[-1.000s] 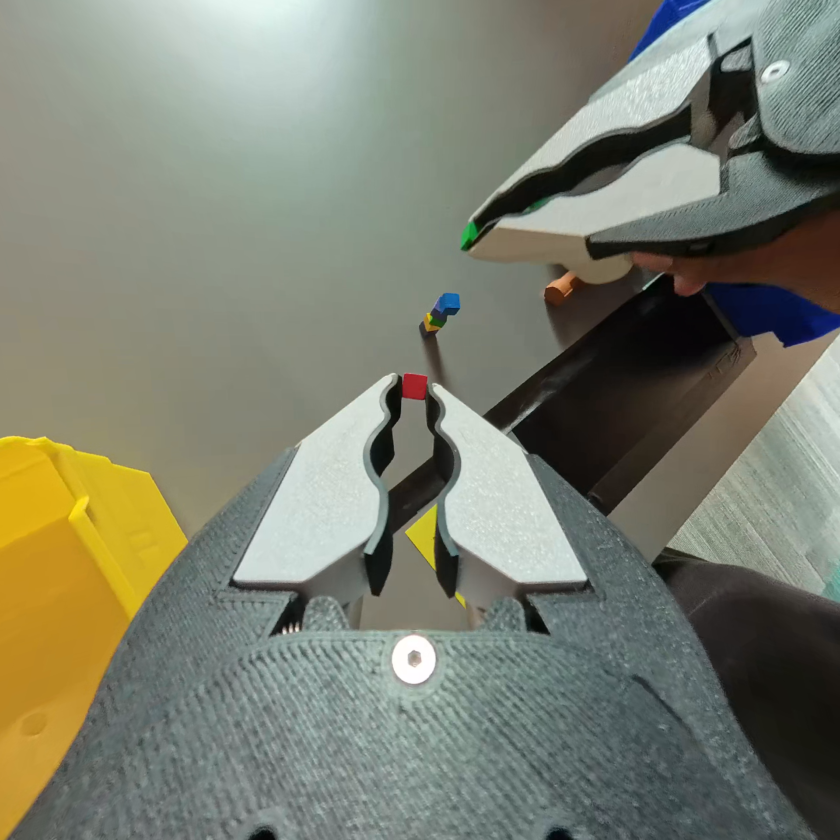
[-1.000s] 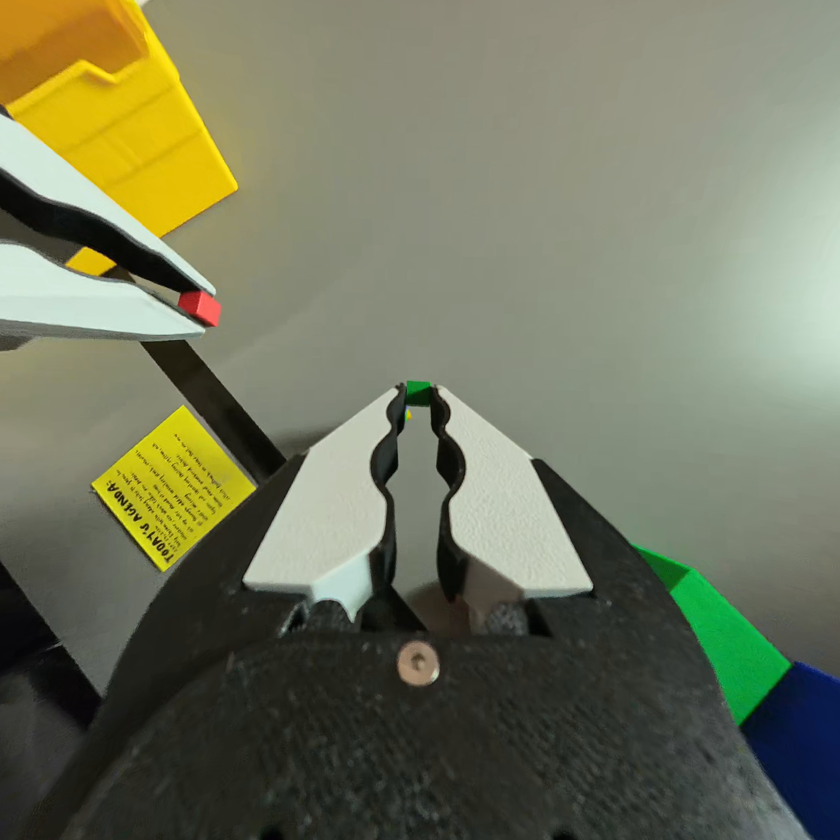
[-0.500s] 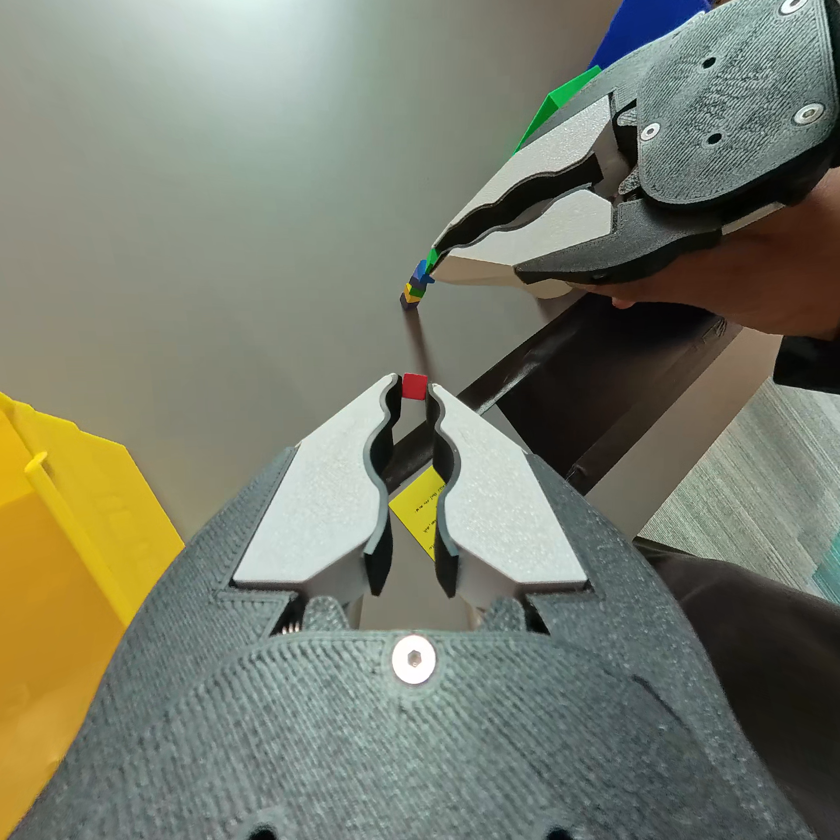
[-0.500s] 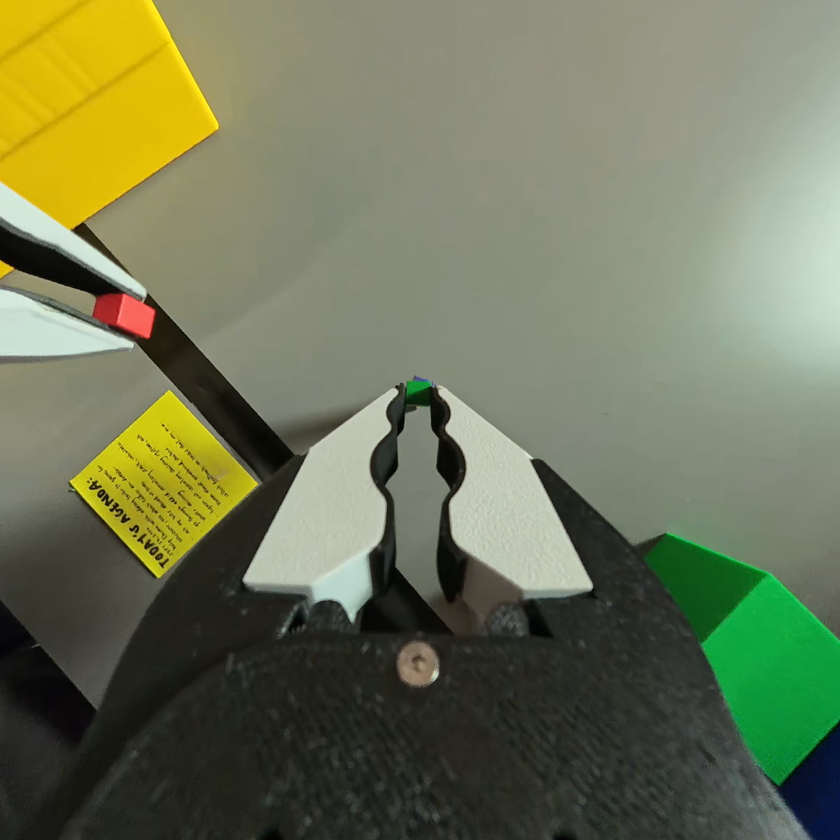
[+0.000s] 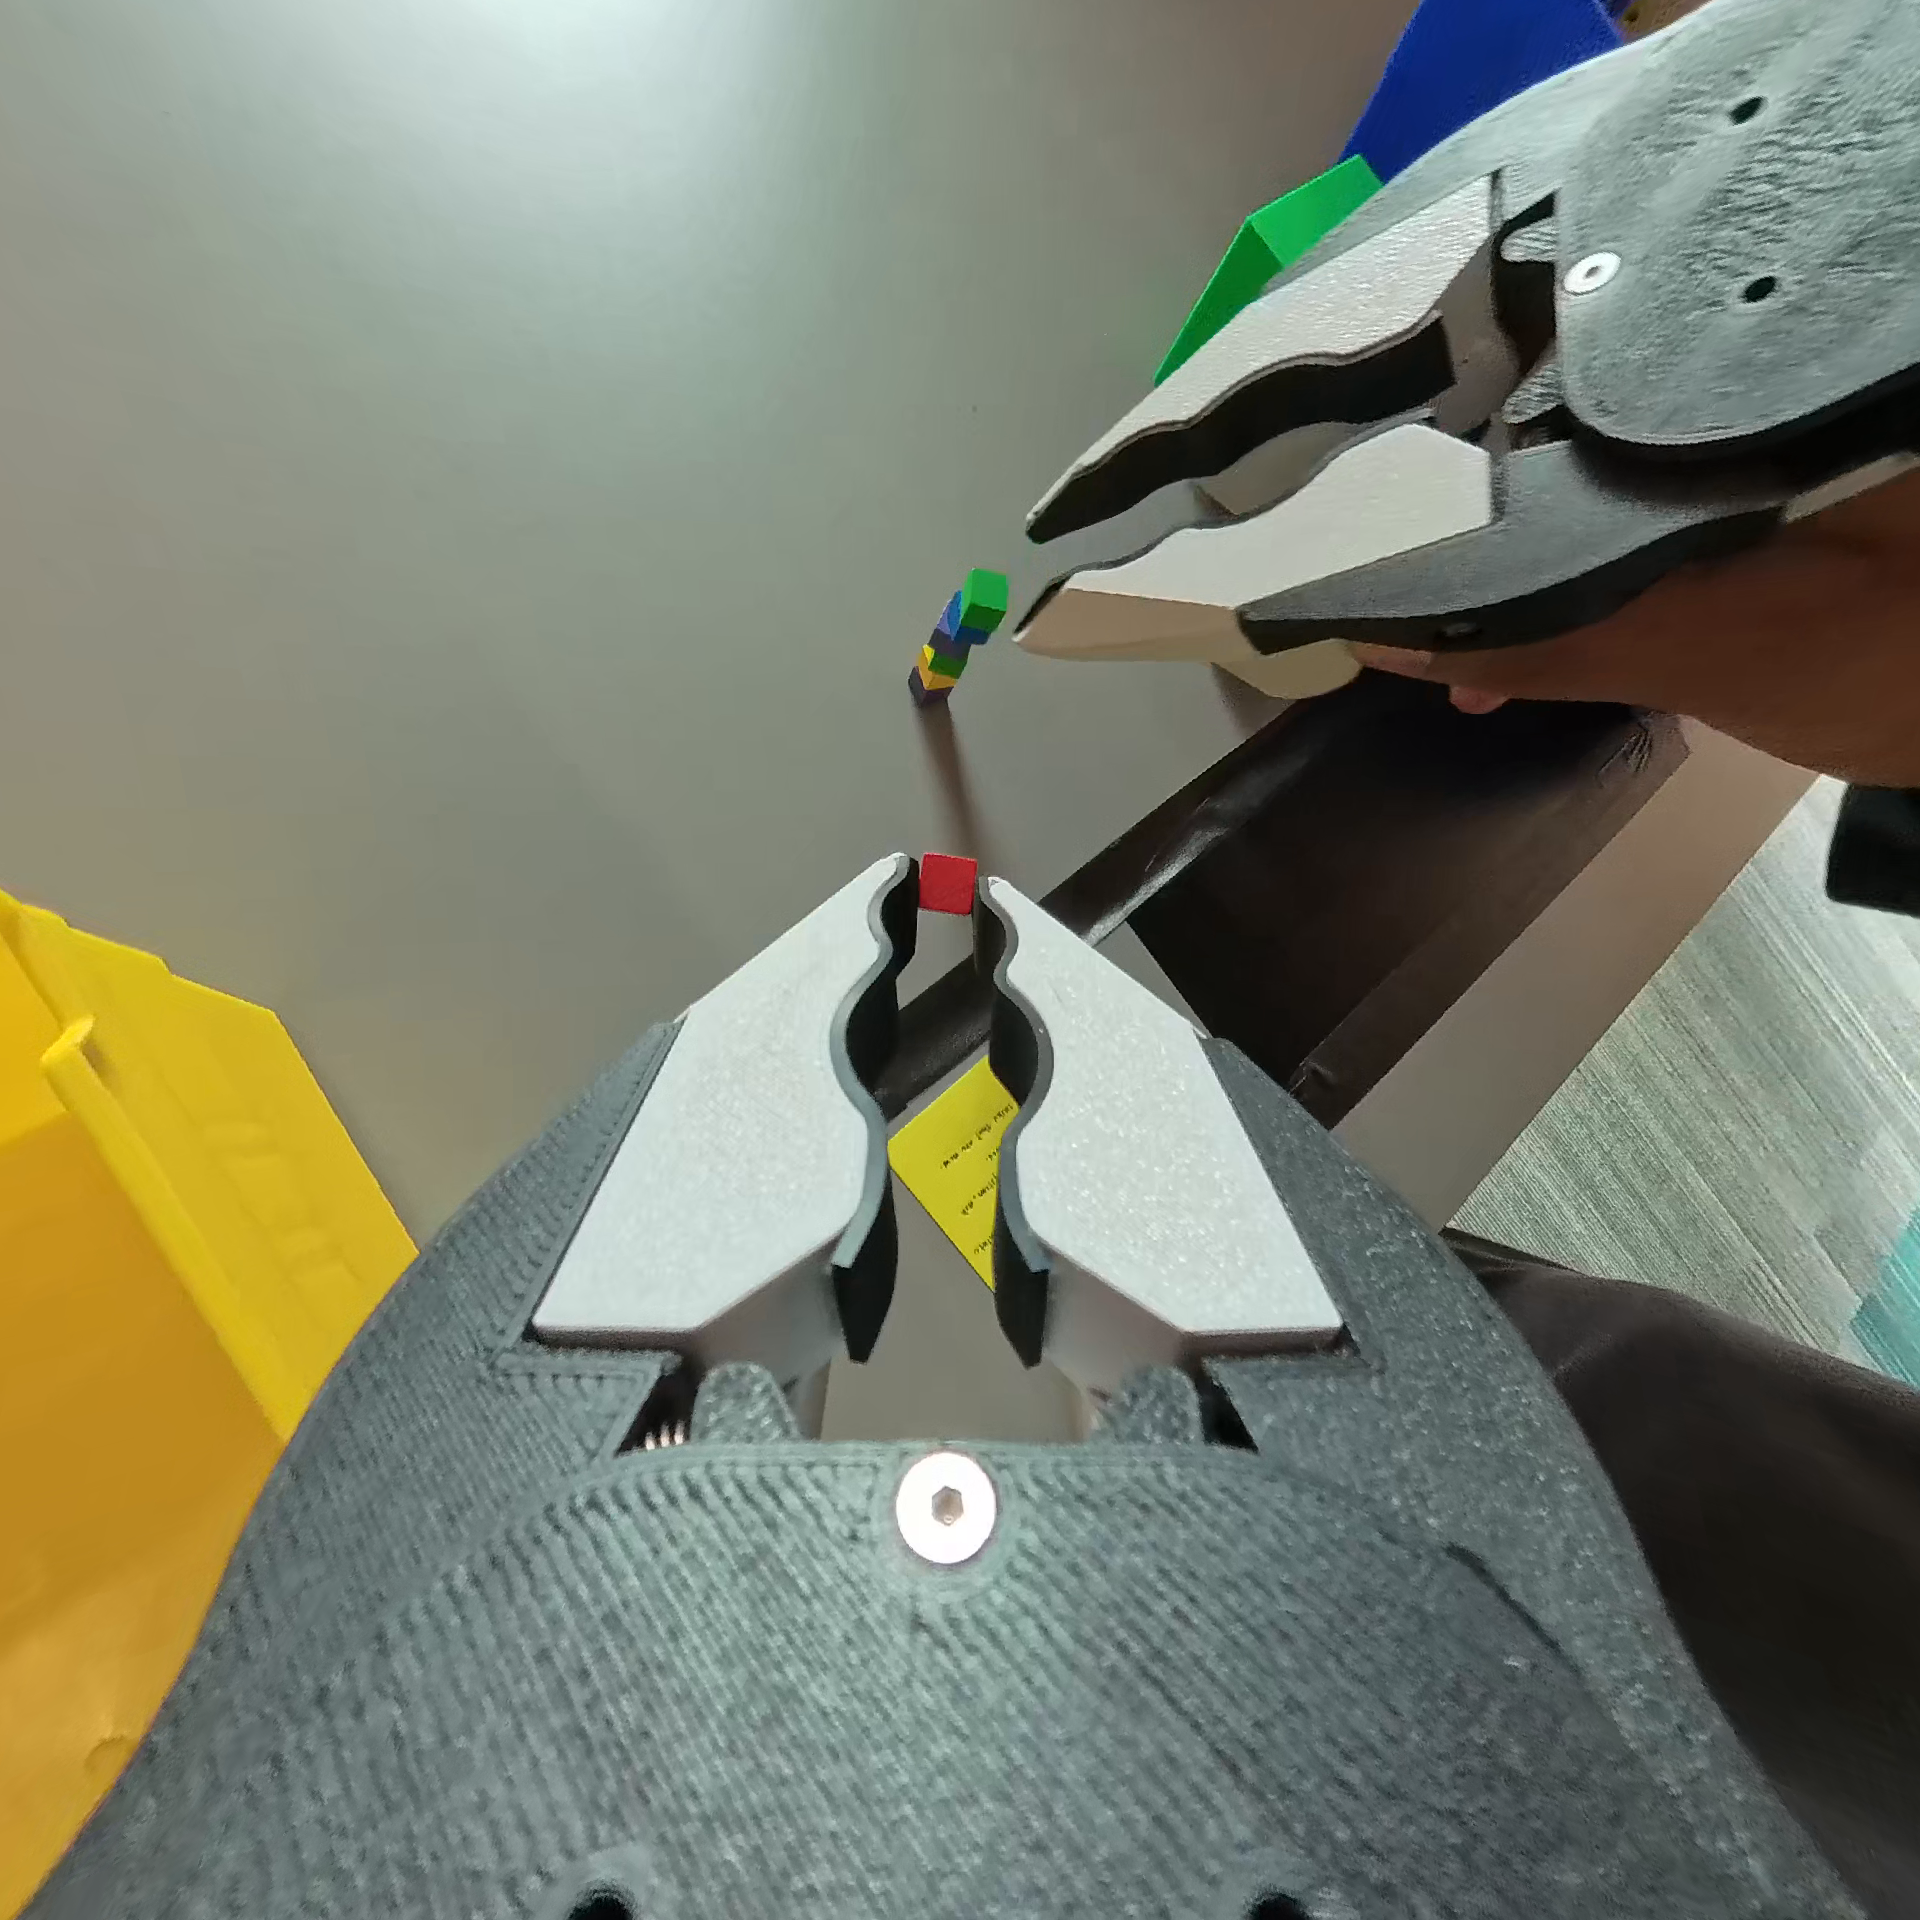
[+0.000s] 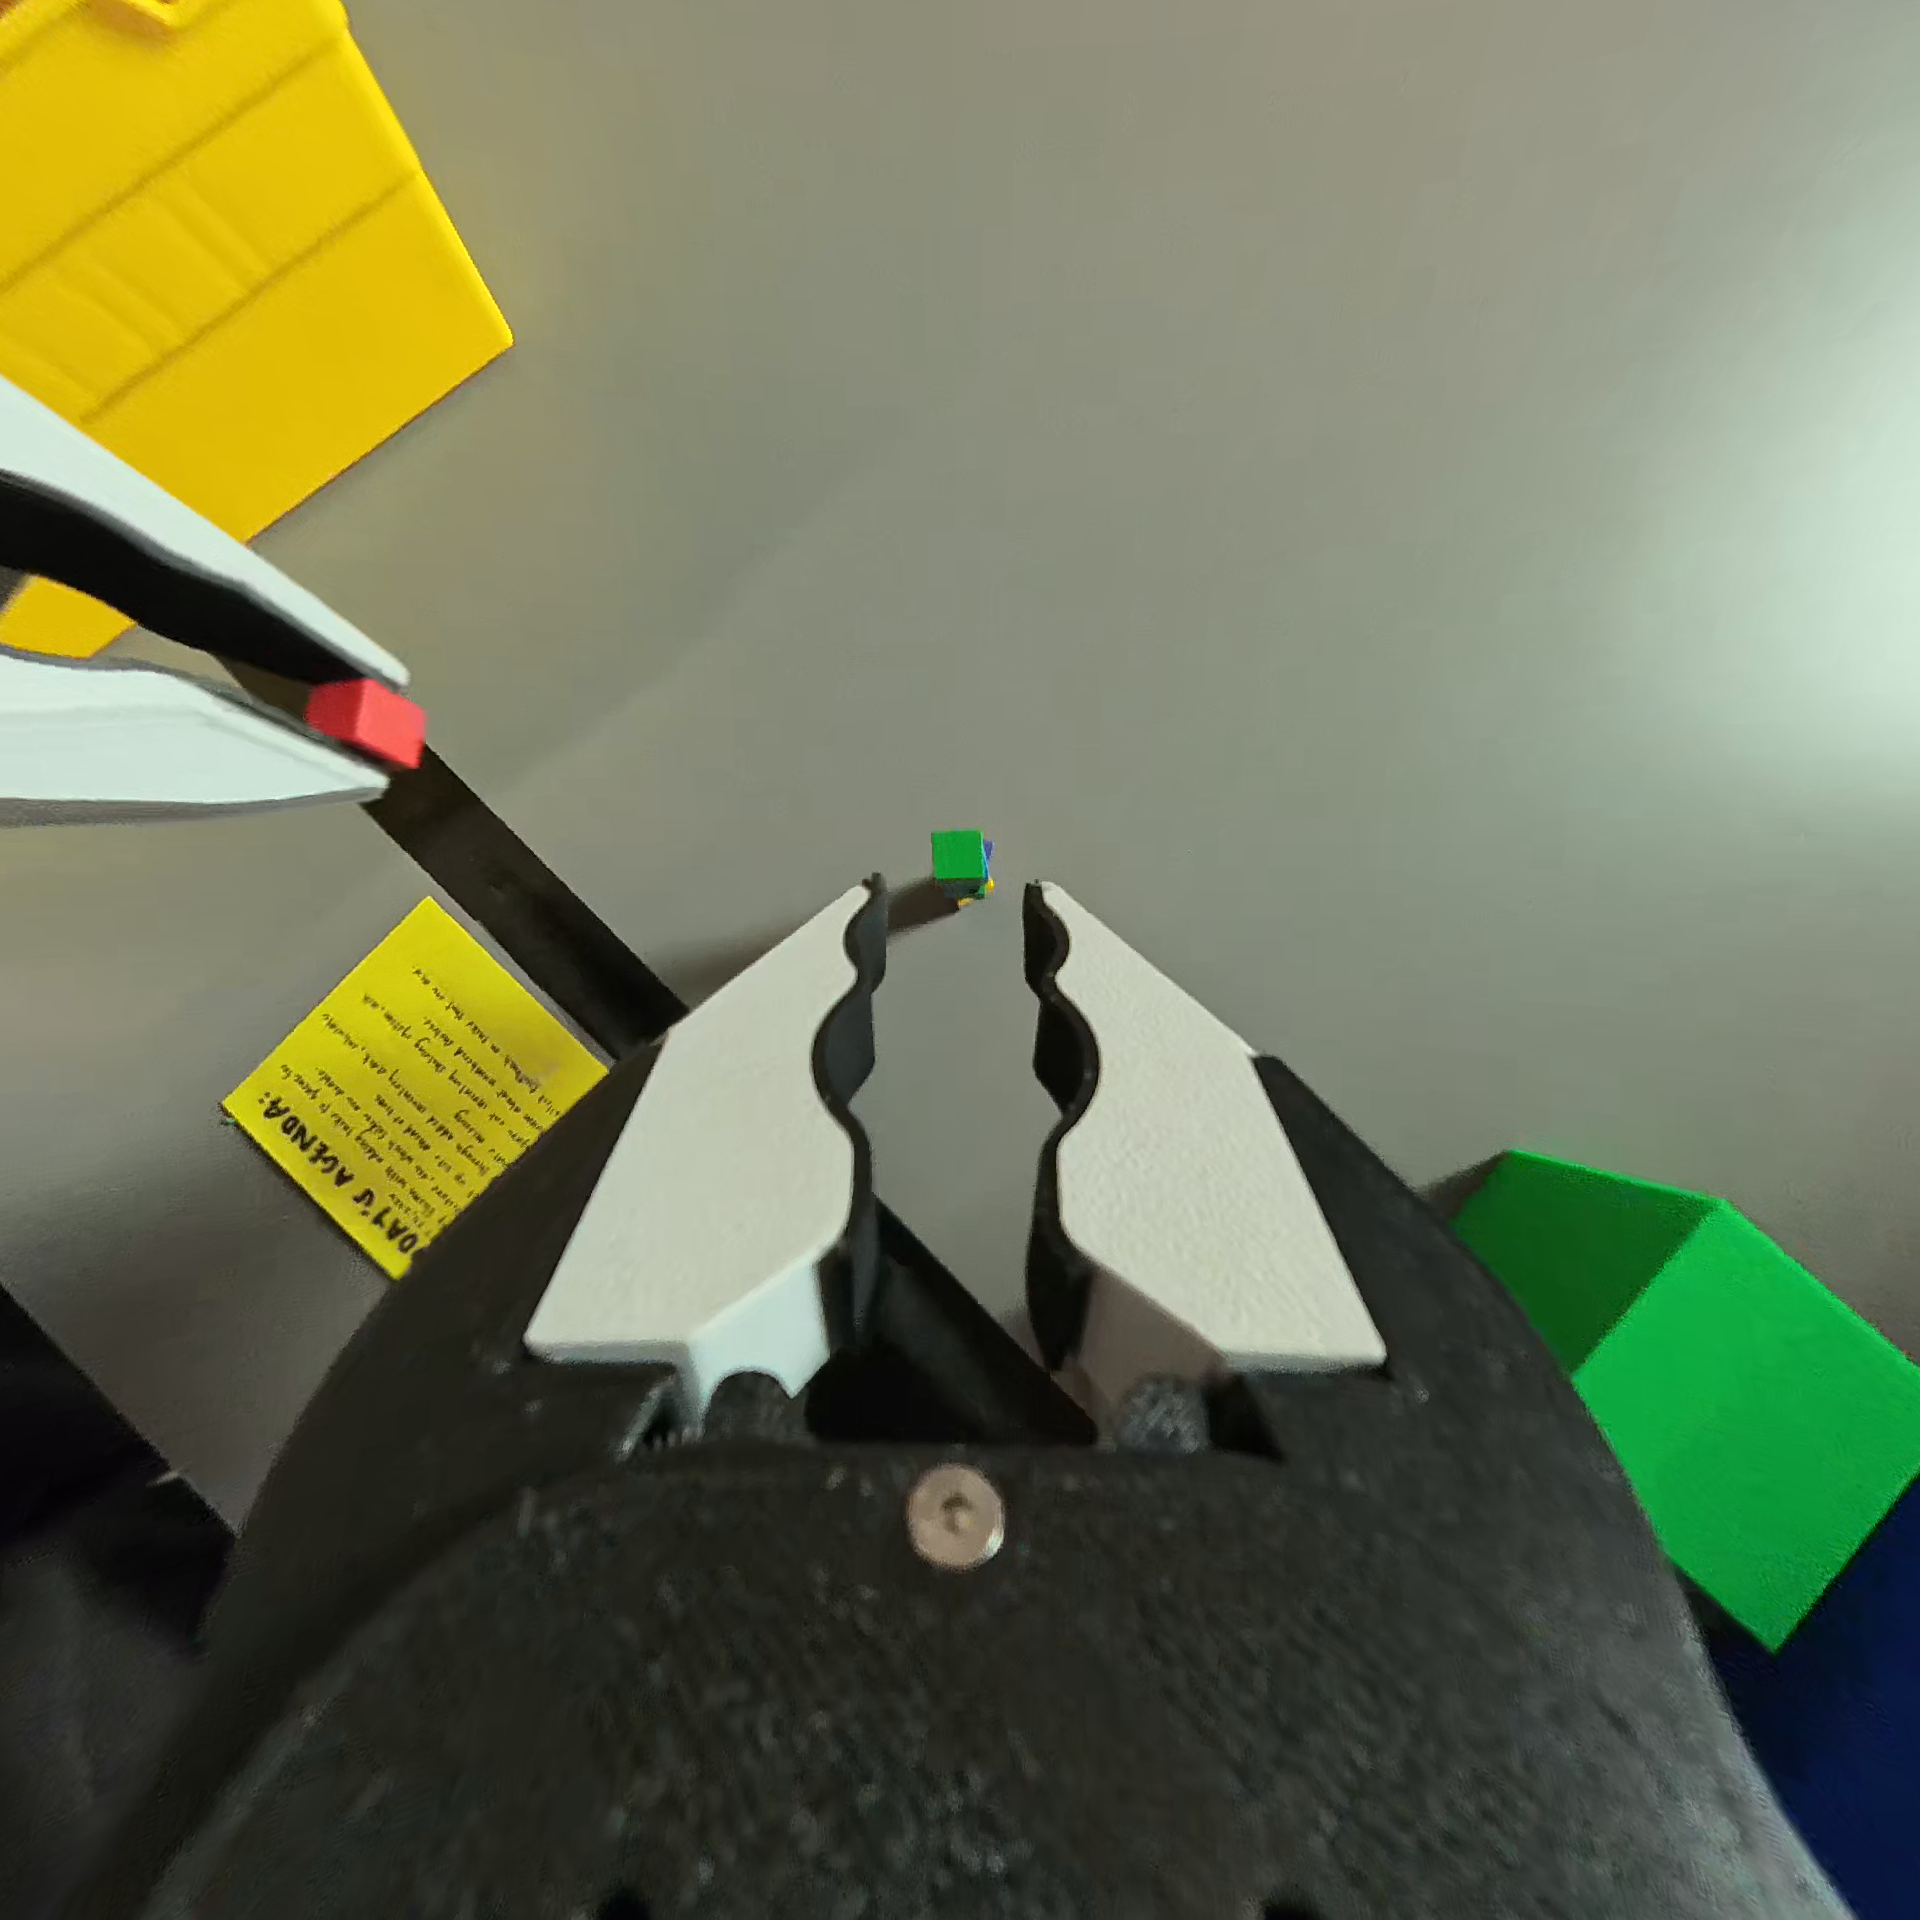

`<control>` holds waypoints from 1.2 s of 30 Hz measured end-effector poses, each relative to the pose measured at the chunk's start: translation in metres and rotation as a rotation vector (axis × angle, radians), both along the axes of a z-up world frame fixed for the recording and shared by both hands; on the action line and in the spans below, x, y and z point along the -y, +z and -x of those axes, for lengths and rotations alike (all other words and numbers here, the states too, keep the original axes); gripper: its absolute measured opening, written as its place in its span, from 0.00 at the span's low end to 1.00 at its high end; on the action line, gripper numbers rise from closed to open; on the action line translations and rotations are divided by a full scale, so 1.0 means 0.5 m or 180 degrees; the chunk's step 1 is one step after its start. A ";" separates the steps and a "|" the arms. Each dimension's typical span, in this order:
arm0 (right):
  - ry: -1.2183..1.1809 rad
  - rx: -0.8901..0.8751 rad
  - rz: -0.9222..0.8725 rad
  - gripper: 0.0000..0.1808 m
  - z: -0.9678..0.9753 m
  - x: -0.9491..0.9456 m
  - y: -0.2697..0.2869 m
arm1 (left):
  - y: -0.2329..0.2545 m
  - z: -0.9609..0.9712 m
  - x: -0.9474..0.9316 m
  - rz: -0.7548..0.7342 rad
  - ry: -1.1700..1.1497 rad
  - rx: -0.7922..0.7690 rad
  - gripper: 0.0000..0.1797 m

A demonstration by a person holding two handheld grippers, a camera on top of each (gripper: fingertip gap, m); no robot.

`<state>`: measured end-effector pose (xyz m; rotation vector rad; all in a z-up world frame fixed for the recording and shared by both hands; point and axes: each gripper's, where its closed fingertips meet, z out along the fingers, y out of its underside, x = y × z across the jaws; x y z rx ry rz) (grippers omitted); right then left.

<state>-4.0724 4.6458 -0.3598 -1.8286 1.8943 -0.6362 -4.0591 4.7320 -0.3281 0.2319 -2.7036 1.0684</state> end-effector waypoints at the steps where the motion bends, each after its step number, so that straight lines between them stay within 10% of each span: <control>1: -0.0042 0.0027 -0.0021 0.14 0.005 -0.001 0.006 | -0.001 0.000 0.005 0.0006 -0.0012 0.0004 0.04; 36: -0.0753 0.0365 -0.0370 0.13 0.173 -0.048 0.042 | -0.063 0.029 0.176 -0.0202 -0.0730 0.0475 0.04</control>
